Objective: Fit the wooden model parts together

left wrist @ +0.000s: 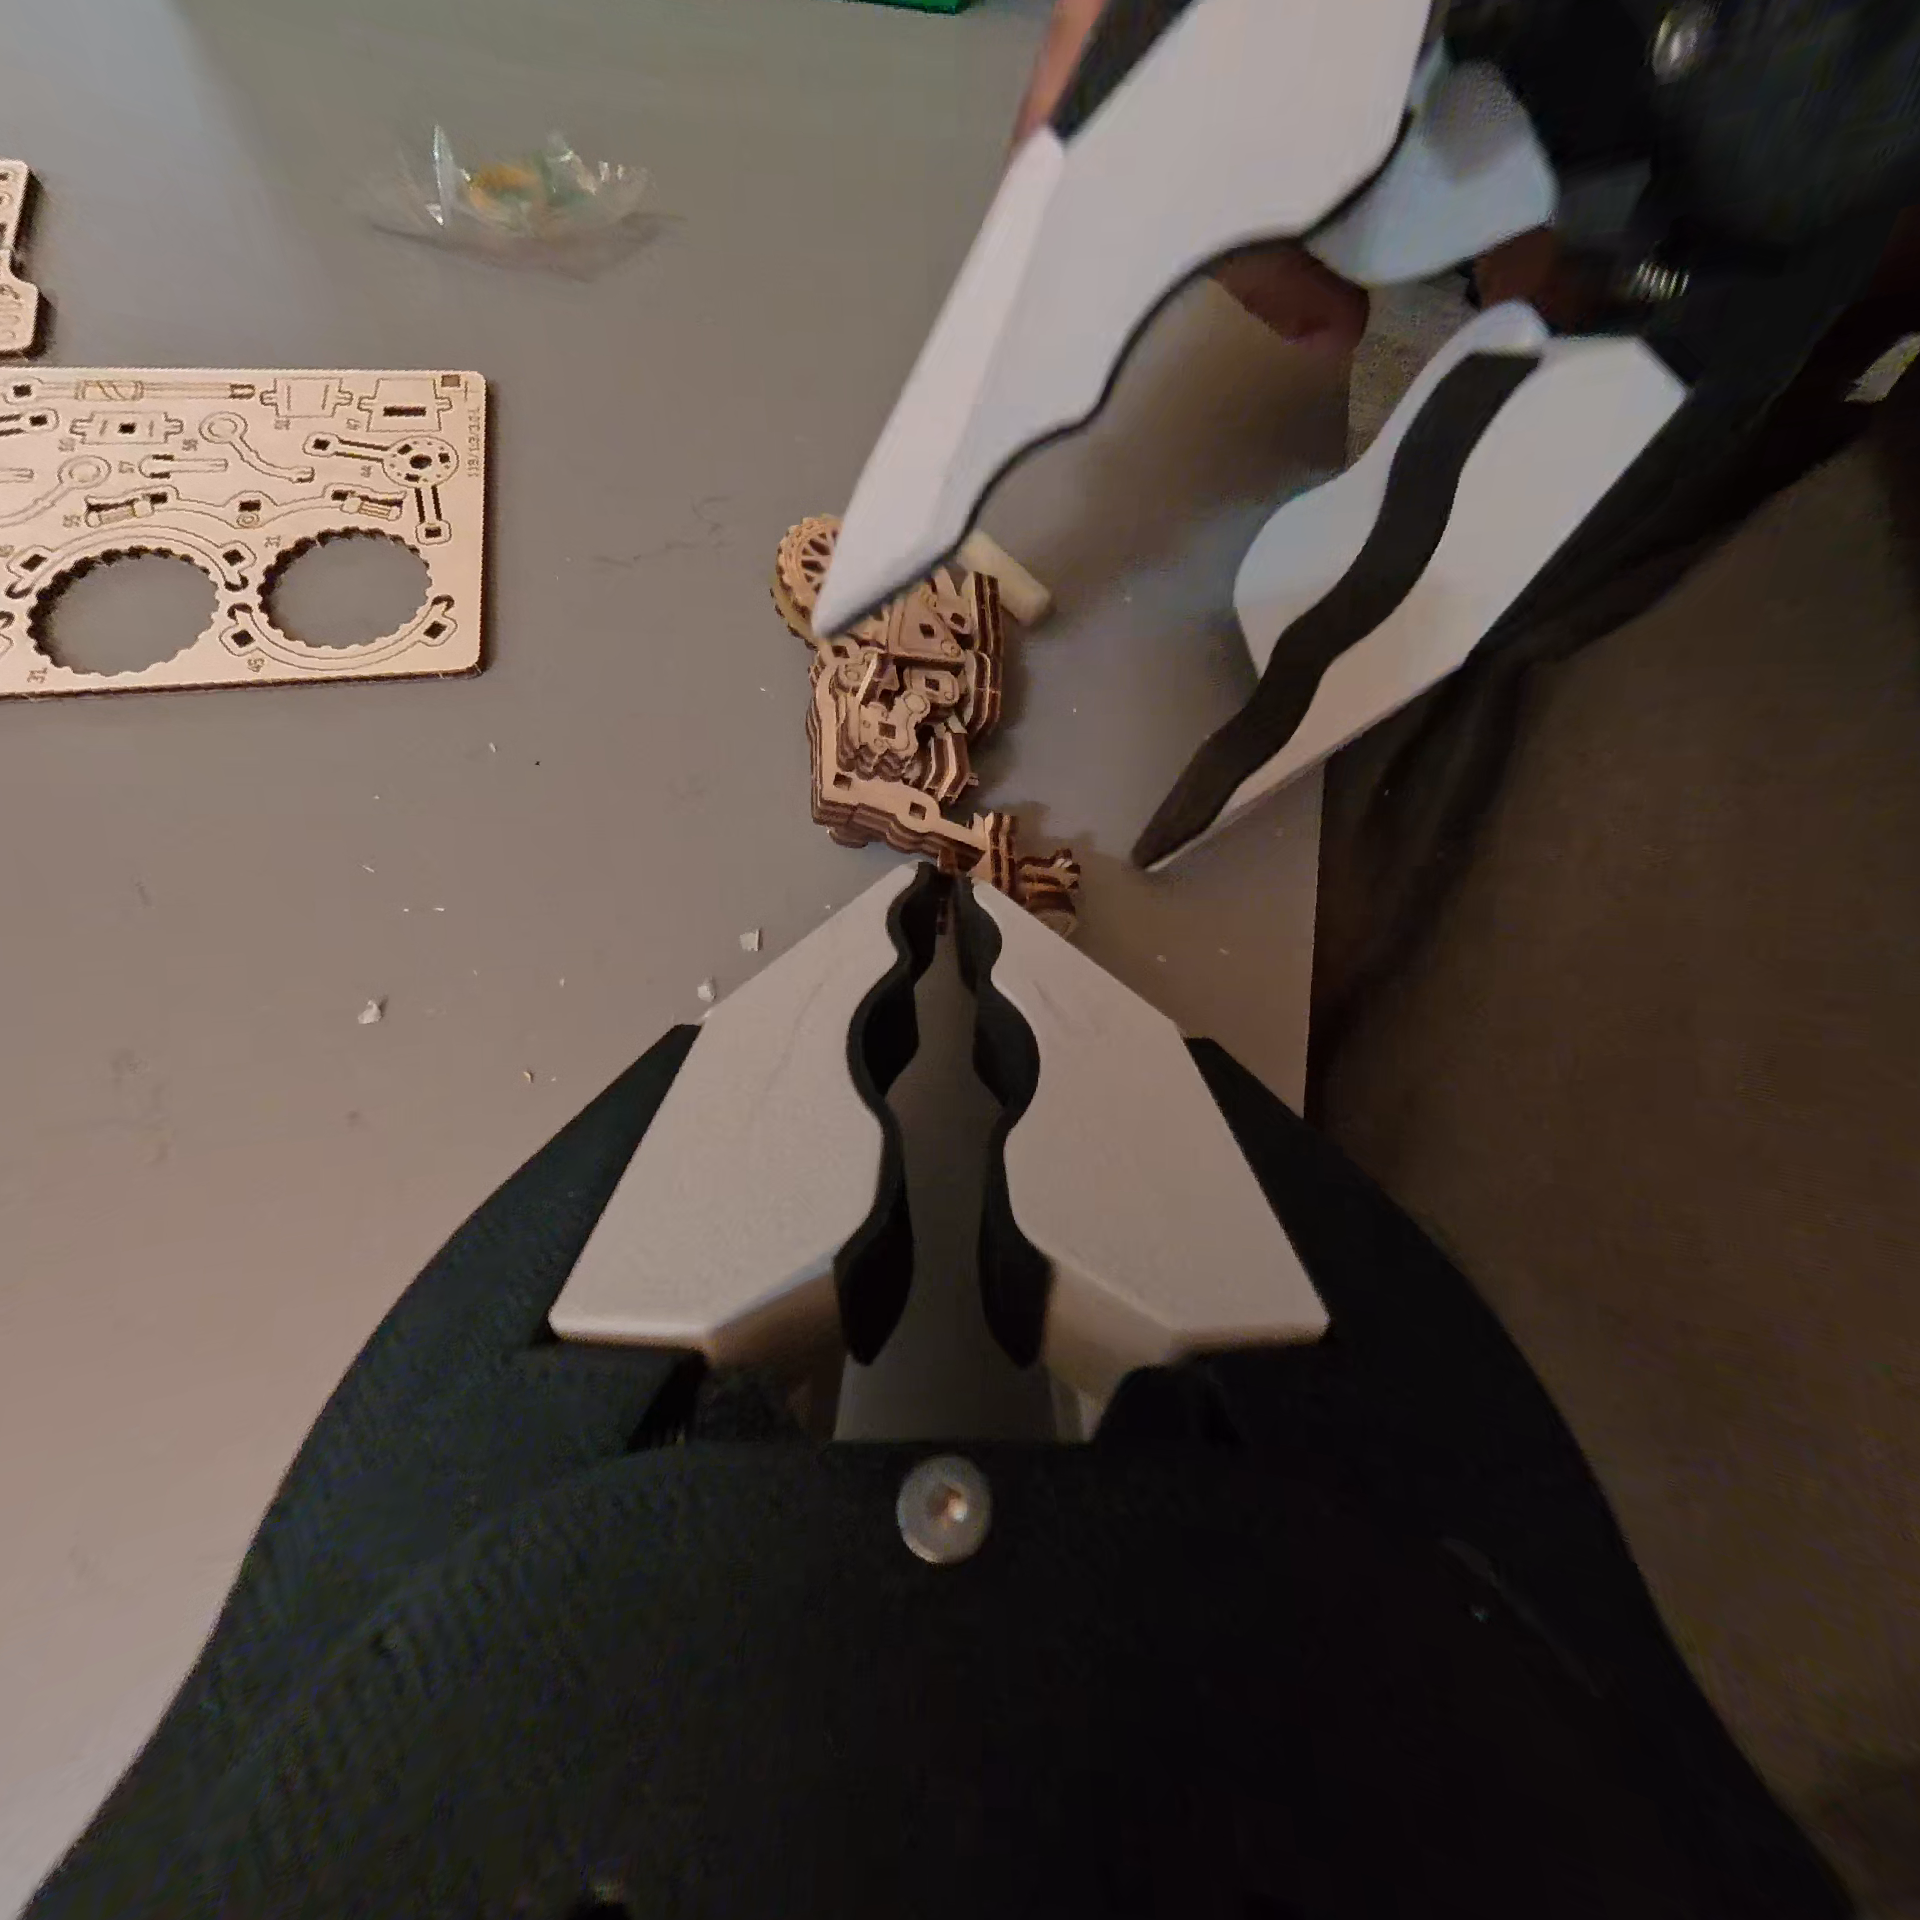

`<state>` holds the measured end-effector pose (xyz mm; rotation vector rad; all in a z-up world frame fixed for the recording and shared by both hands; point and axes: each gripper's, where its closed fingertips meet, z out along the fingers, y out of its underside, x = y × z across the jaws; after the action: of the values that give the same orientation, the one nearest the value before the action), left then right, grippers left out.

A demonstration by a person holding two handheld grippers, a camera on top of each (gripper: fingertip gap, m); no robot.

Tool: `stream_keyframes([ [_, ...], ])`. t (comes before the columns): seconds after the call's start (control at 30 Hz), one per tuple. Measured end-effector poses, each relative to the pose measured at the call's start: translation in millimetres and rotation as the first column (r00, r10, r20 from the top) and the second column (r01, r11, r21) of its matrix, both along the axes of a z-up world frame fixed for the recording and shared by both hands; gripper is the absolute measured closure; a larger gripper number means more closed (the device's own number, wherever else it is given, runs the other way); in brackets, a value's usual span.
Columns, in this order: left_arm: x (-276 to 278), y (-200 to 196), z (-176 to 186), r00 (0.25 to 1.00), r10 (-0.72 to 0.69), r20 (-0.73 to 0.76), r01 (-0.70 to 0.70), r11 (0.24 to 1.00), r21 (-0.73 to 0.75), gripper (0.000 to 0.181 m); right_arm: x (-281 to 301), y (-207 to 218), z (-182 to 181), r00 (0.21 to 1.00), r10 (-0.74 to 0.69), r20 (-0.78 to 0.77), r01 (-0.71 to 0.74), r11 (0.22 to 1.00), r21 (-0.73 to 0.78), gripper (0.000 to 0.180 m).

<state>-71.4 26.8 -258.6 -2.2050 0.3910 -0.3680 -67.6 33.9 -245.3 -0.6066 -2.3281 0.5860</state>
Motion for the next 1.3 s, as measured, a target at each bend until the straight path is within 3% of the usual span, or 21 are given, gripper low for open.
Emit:
stream_keyframes([
  [0.03,0.0,0.0,0.0,1.0,0.0,-0.003,0.0,1.0,0.001,0.179,-1.2,-3.1,-3.1,1.0,0.026,-0.009,-0.026,0.999,0.047,0.109],
  [0.17,0.8,-0.4,-0.1,1.0,-0.004,-0.01,0.004,1.0,0.004,0.179,-5.9,-13.2,-10.8,0.996,0.092,-0.019,-0.088,0.986,0.142,0.112],
  [0.57,3.1,-1.3,-0.5,1.0,-0.019,-0.018,0.019,1.0,0.005,0.178,-4.8,-12.0,-14.6,0.985,0.172,0.021,-0.173,0.965,0.196,0.127],
  [1.13,6.4,-2.6,-1.5,0.998,-0.04,-0.057,0.041,0.999,0.012,0.178,-2.6,-12.4,-17.5,0.986,0.149,0.073,-0.154,0.986,0.069,0.127],
  [1.3,4.1,-4.2,-3.8,0.994,-0.05,-0.093,0.051,0.999,0.011,0.178,-0.5,-14.1,-18.5,0.983,0.157,0.091,-0.162,0.985,0.055,0.135],
])
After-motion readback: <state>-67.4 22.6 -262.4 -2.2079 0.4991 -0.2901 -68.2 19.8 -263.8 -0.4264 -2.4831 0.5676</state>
